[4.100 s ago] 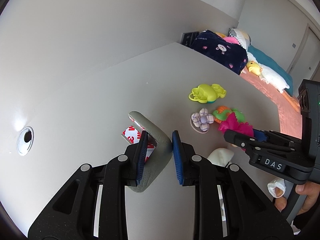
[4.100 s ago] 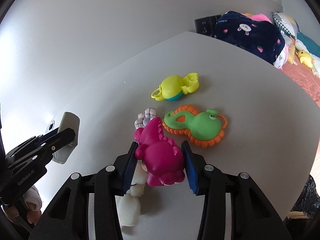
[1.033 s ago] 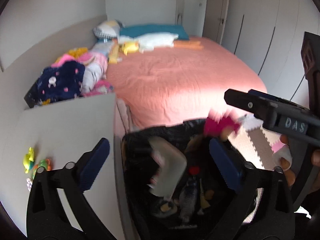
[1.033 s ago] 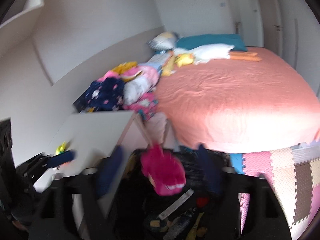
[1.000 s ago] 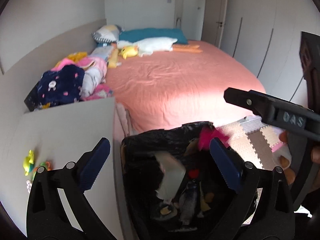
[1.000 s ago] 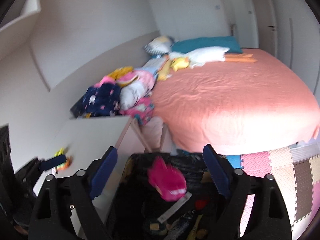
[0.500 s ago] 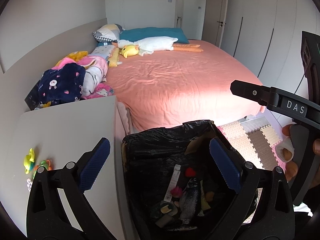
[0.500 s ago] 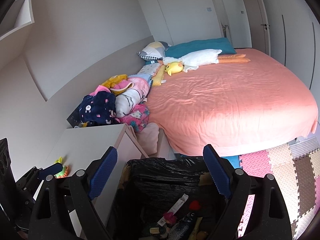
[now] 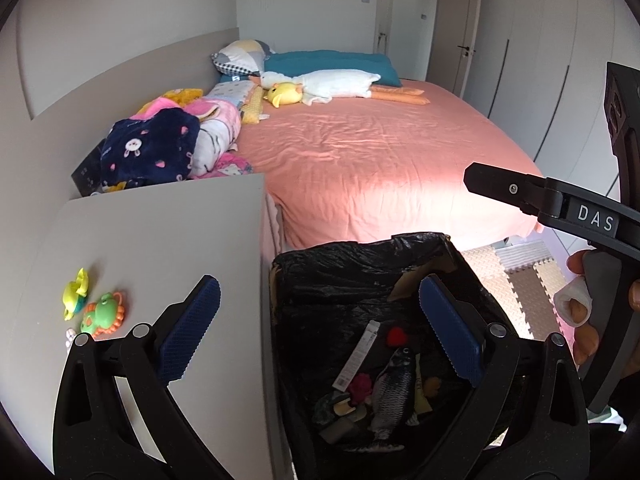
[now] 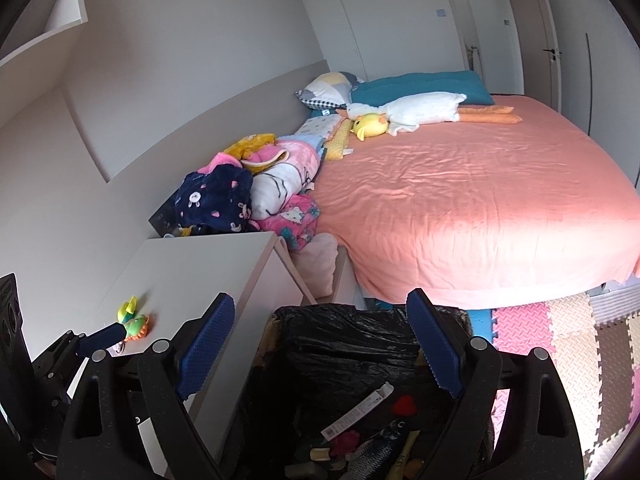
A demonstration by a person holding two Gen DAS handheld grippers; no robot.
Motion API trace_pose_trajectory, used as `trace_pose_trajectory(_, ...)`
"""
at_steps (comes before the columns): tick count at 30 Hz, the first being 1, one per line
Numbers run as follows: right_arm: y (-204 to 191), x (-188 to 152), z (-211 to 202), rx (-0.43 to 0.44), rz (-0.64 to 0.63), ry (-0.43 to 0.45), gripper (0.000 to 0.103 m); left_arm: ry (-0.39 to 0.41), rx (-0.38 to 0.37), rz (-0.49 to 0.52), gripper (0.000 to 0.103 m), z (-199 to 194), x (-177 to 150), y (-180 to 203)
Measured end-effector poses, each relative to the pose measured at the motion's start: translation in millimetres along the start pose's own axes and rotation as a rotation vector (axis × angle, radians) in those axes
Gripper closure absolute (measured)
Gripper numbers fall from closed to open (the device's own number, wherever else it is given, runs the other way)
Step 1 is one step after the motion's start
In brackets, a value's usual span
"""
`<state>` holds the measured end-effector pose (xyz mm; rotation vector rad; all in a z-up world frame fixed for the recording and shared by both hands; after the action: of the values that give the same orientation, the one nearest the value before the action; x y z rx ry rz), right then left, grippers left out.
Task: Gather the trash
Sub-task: 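Move both tools back from the bag toward the table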
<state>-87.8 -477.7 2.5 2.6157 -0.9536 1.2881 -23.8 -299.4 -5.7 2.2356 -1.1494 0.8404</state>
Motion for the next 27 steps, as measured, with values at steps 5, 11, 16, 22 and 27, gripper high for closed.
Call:
trace_pose_trajectory(5, -19.3, -4.1, 5.4, 0.028, -0.033, -0.019, 0.015, -0.002, 0.029, -0.037, 0.007, -5.4, -8.6, -14.9)
trace_pose_trajectory(11, -41.2, -8.8, 12.4, 0.058, -0.070, -0.040, 0.015, -0.002, 0.059, -0.080, 0.007, -11.8, -17.0, -33.5)
trace_pose_trajectory(16, -58.2, -12.1, 18.7, 0.086, -0.098, -0.060, 0.015, -0.001, 0.092, -0.112, 0.007, -17.9, -24.0, -49.1)
trace_pose_trajectory(22, -82.8, -17.0, 29.3, 0.124, -0.133, -0.086, 0.015, -0.005, 0.139, -0.153, 0.007, -24.2, -33.9, -69.6)
trace_pose_trajectory(27, -103.4, -22.1, 39.7, 0.156, -0.156, -0.107, 0.015, -0.011, 0.183, -0.189, 0.007, -31.3, -45.4, -87.5)
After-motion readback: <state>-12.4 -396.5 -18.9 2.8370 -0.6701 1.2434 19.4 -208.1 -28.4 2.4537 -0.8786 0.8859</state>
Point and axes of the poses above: each gripper's, at about its wrist camera, not at the fingertips, and z roughly the way its jaws point, y to its right, x to its top, the point moved 4 cm from there along z, roughly the way its jaws point, and after that the axes turned 9 degrees about -x, right-handed, at the moved point
